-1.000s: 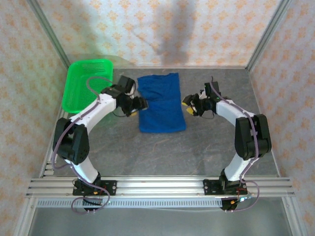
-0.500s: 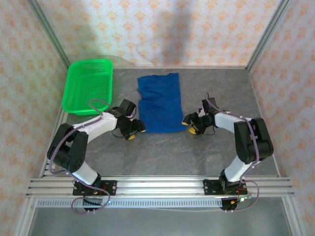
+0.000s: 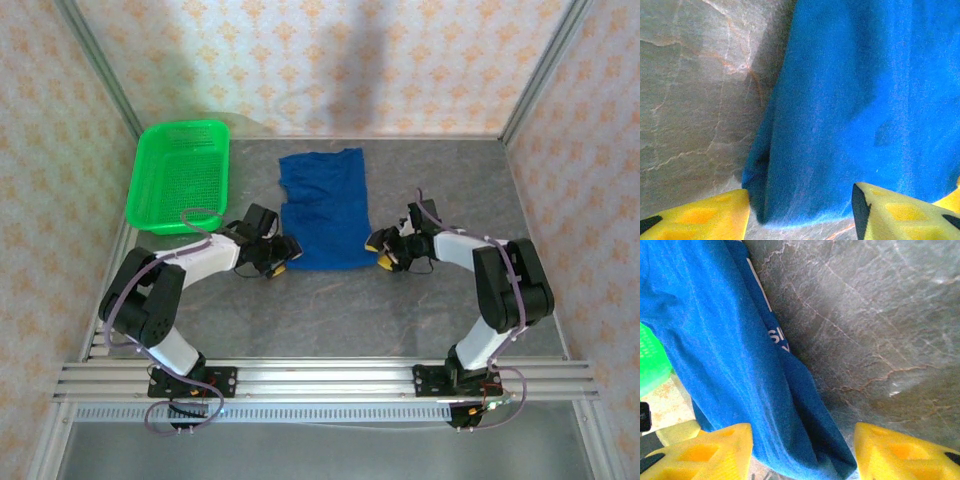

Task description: Fold and stack the t-shirts

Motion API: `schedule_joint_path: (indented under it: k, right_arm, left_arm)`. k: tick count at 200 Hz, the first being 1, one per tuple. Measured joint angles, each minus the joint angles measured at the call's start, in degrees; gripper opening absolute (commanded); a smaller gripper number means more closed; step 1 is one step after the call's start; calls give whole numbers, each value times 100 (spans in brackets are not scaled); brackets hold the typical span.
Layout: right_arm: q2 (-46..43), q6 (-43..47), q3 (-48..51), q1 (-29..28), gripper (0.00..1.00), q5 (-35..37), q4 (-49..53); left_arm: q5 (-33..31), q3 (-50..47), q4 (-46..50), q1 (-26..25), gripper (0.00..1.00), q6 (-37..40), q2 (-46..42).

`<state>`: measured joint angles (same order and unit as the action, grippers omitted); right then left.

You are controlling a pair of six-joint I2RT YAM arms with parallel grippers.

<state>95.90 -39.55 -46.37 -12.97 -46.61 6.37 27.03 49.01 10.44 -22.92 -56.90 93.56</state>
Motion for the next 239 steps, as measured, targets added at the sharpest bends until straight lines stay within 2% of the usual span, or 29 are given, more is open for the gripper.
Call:
schedule_joint_path:
  k: [22,48,87,107,141,176,239]
  right_arm:
    - [74,-87,-2,-13,50,-15,-81]
    - [160,-144,-4,-13,42,-13,-111]
    - [260,-232,-9,-15,7,-15,-131]
    - [260,-273,-9,-22,0,-11,-101]
    - [28,-177,4,-42,0,31,372]
    - [-750,-157,385,-103,0,33,704]
    - [-2677,-439,1572,-638,0,170,1443]
  left_arm:
    - [2,13,-195,-33,48,-101,223]
    - [2,83,-216,-107,34,-168,350]
    - [-52,83,-81,-111,10,-127,389]
    - [-98,125,61,-111,2,-4,389]
    - [-328,192,560,-151,0,339,225]
    - [-472,-116,815,-306,0,450,-369]
    - [-837,-968,1340,-1228,0,116,-1891]
